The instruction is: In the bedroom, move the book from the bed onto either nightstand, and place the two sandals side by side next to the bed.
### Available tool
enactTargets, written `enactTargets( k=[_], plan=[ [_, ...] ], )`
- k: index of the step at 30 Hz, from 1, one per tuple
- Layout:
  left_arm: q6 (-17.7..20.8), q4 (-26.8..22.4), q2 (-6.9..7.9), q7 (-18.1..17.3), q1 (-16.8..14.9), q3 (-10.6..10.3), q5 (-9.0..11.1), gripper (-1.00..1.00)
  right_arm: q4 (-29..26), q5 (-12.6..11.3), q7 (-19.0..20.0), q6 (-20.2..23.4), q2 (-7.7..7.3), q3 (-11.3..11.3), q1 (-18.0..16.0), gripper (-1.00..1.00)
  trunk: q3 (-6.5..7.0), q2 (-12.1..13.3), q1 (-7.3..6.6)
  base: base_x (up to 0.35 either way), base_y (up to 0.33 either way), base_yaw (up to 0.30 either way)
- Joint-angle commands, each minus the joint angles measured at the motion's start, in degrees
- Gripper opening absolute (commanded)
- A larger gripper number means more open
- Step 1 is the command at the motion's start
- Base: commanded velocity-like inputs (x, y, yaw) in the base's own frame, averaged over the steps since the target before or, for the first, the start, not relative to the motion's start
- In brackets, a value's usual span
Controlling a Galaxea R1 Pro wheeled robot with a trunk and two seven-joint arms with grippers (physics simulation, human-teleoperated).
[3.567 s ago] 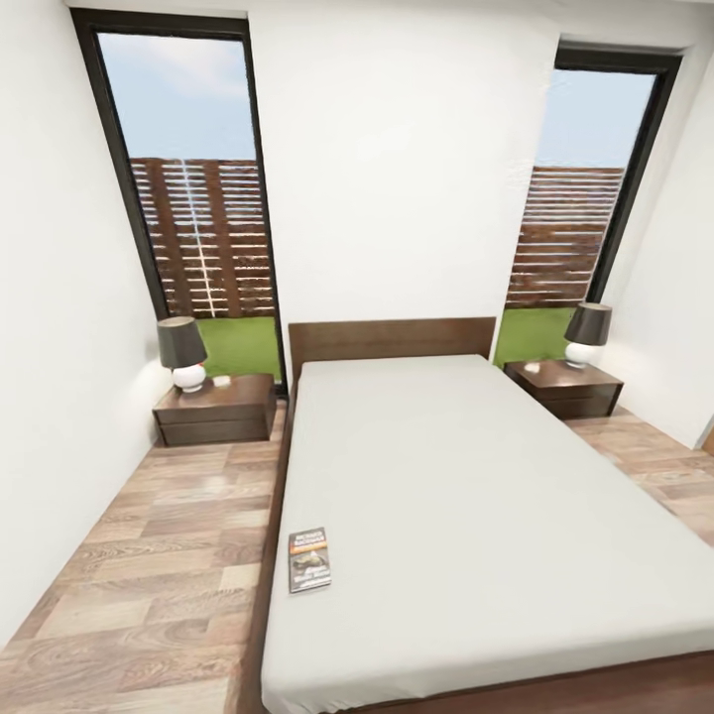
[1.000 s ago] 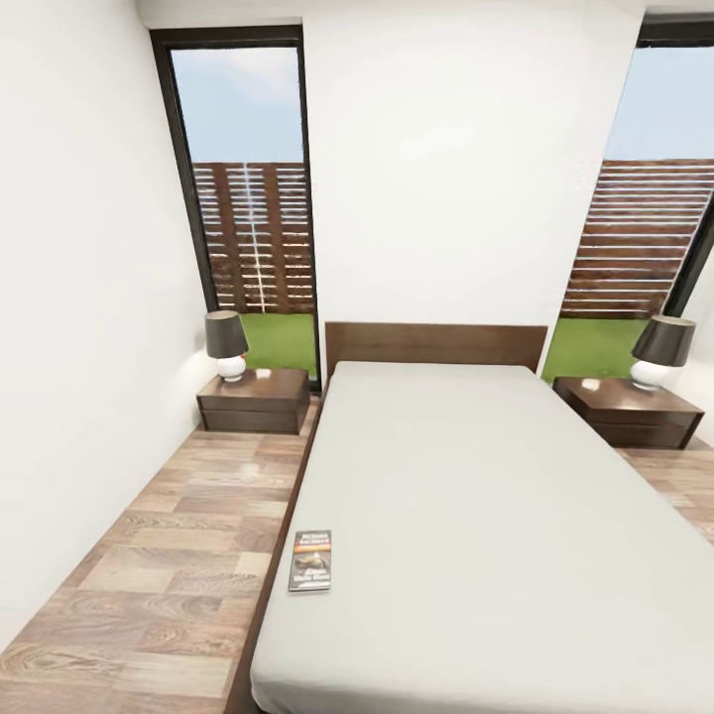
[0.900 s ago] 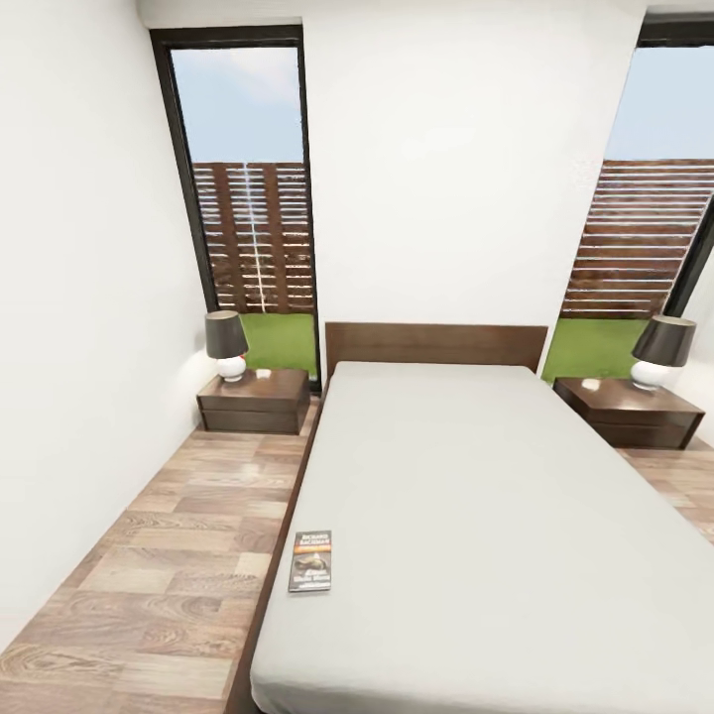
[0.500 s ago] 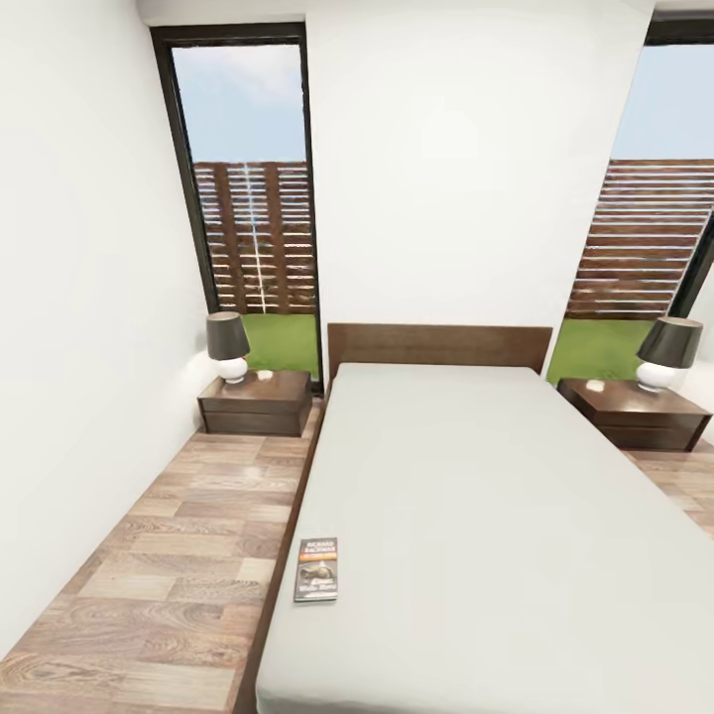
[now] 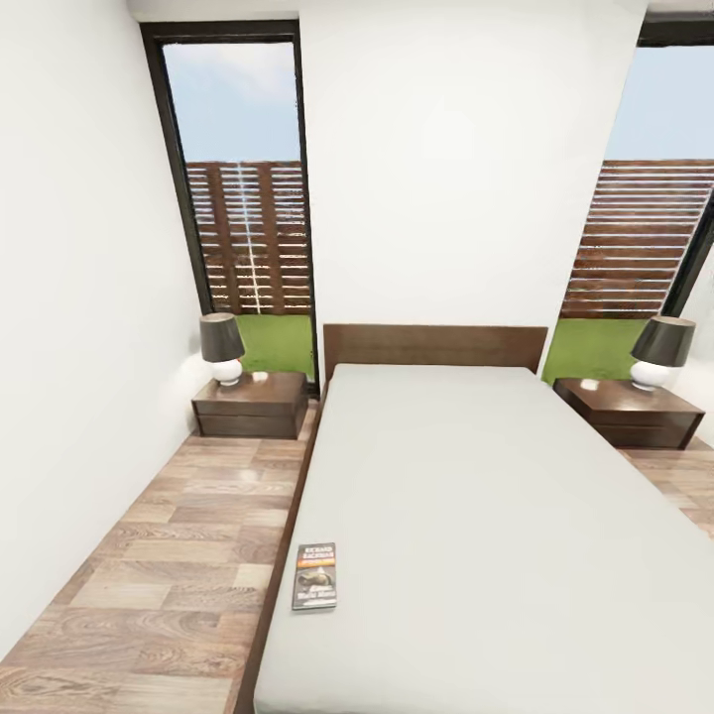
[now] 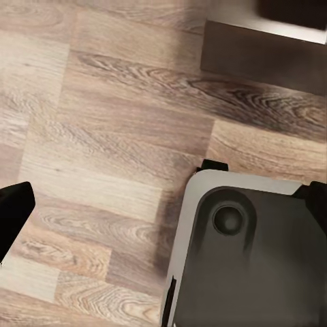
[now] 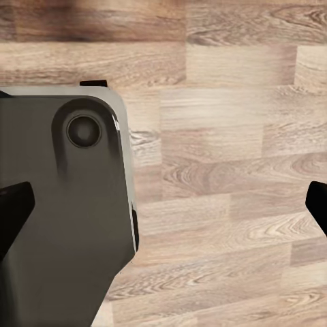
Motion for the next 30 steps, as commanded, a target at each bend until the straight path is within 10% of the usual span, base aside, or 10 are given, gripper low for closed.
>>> enactTargets(
  k=[1,30],
  plan=[
    [-0.2,0.0,0.00,0.1,0.0,-0.5,0.4,1.00,0.0,-0.2,-0.1,-0.2,0.00,0.0,-0.1,1.00,-0.13,-0.1,0.05,0.149,0.081,-0.016],
    [-0.2,0.0,0.00,0.1,0.0,-0.5,0.4,1.00,0.0,-0.2,-0.1,-0.2,0.00,0.0,-0.1,1.00,0.03,-0.1,0.05,0.085,0.035,-0.048]
  ],
)
